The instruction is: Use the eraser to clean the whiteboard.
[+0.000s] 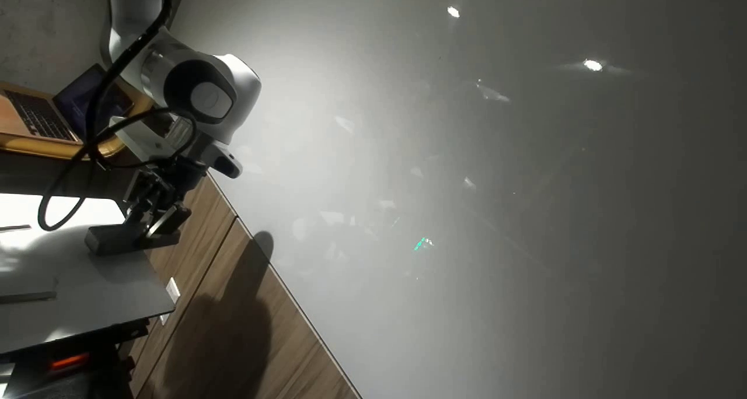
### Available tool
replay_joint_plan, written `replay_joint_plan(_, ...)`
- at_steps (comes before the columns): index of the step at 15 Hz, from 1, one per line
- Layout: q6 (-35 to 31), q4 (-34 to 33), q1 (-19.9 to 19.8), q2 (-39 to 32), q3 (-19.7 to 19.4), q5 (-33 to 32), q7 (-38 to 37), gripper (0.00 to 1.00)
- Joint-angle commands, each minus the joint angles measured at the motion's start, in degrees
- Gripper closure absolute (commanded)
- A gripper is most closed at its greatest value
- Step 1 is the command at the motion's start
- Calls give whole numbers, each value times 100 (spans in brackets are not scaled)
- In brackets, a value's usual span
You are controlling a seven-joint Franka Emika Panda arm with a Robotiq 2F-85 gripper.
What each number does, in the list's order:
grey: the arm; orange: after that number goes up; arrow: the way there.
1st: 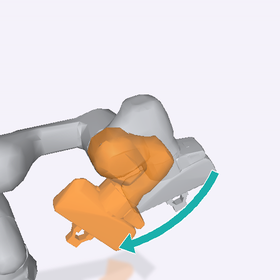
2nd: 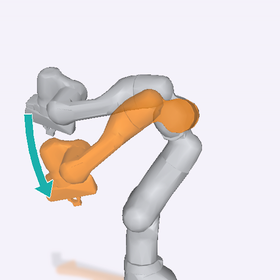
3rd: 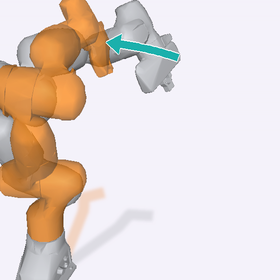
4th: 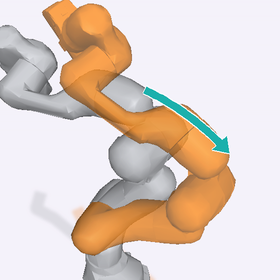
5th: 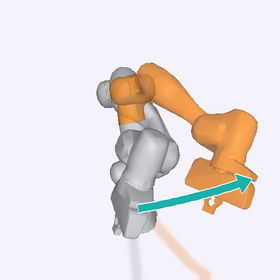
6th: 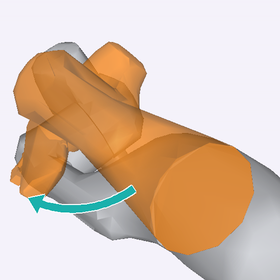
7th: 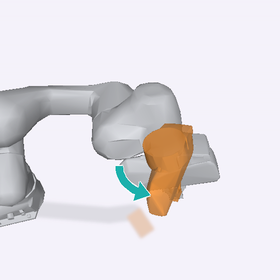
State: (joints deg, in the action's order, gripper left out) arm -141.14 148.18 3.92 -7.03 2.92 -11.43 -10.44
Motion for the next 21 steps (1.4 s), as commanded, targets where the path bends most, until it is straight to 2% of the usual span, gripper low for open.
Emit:
replay_joint_plan(1,126,-113,7,-144,-49,172,-76,71)
replay_joint_plan(3,128,-112,-2,-184,-69,208,-77,71)
replay_joint_plan(4,130,-113,-3,-202,-78,220,-77,21)
replay_joint_plan(5,125,-111,-6,-216,-87,231,-80,19)
replay_joint_plan(7,131,-111,-12,-228,-100,275,-76,5)
replay_joint_plan(9,134,-103,-22,-219,-113,294,-65,0)
replay_joint_plan(13,245,-24,30,105,-65,340,-60,0)
replay_joint_plan(18,1132,309,291,1665,273,352,-121,0)
replay_joint_plan(21,1880,340,460,2666,481,695,110,0)
